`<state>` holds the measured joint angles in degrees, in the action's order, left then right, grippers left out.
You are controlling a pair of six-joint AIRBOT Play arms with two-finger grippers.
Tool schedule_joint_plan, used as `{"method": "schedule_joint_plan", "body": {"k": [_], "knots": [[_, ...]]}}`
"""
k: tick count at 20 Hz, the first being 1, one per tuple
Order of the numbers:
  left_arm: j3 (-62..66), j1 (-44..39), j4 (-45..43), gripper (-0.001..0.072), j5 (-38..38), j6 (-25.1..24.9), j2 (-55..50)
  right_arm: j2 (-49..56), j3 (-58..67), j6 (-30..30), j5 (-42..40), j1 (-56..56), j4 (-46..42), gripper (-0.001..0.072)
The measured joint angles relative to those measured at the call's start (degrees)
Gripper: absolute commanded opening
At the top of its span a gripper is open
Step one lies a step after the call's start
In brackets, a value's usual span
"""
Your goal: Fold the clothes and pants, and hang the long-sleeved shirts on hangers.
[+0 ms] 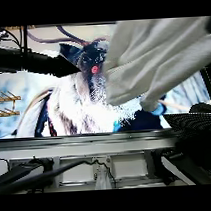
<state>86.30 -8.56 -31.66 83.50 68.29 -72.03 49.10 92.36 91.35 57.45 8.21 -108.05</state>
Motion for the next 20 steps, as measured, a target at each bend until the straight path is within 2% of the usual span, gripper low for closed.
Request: {"method": "schedule_joint_plan", "body": {"k": [7, 13, 20], "knots": [[0.0, -9.0, -9.8, 0.0406, -3.5, 3.1, 4.3, -5.3, 0.0, 13.2, 1.5, -21.1, -9.9, 0.0028], [0.0, -15.3, -13.1, 0.0406, -3.8, 3.6, 5.2, -6.1, 0.2, 22.8, 0.4, -36.3, -13.2, 0.0028], [0.0, -17.7, -21.6, 0.0406, -3.2, 4.6, 5.3, -3.8, 6.4, 28.8, -2.6, -45.0, -14.0, 0.0028]]}}
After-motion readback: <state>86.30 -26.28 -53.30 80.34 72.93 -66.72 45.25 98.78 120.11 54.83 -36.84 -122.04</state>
